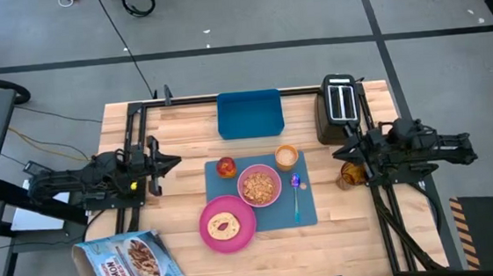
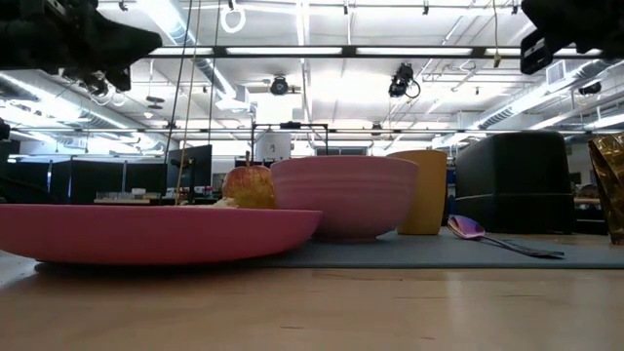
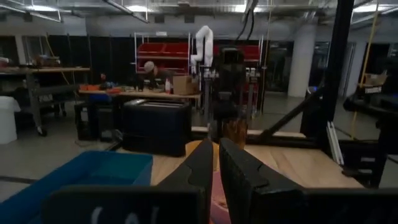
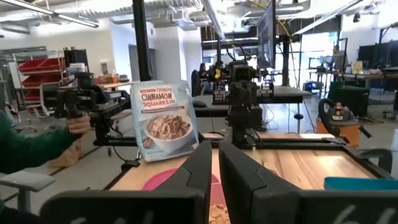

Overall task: Arrange a breakfast setting
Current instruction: Return to Home Position

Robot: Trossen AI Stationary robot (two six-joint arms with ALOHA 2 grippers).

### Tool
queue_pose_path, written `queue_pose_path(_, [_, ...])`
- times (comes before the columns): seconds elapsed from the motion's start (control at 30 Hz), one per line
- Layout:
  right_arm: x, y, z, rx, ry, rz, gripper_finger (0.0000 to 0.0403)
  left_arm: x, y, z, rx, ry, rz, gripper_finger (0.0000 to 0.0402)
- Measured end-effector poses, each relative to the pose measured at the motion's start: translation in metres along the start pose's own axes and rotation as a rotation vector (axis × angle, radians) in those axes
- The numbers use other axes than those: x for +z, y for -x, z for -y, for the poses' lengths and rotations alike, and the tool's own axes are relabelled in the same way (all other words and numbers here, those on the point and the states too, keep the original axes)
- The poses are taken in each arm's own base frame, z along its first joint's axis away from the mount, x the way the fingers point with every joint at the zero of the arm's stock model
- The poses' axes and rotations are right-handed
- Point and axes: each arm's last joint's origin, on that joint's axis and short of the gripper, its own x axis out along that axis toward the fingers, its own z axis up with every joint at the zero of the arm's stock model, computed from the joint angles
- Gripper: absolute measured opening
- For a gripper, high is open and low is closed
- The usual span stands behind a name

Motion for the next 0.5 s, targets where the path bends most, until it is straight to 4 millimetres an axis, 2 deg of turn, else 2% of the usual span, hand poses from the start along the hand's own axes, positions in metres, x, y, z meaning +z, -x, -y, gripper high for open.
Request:
queue_pose_path(0.27, [-0.026, -0.006, 0.003, -0.012, -0.025, -0.016, 0.0039, -0.019, 0.004, 0.0, -0.028, 0.027, -0.033, 0.0034])
queue_pose_path(0.5, [-0.046, -0.008, 0.007, -0.131, -0.075, -0.074, 0.0039, -0.024, 0.004, 0.0, -0.024, 0.062, -0.079, 0.0034])
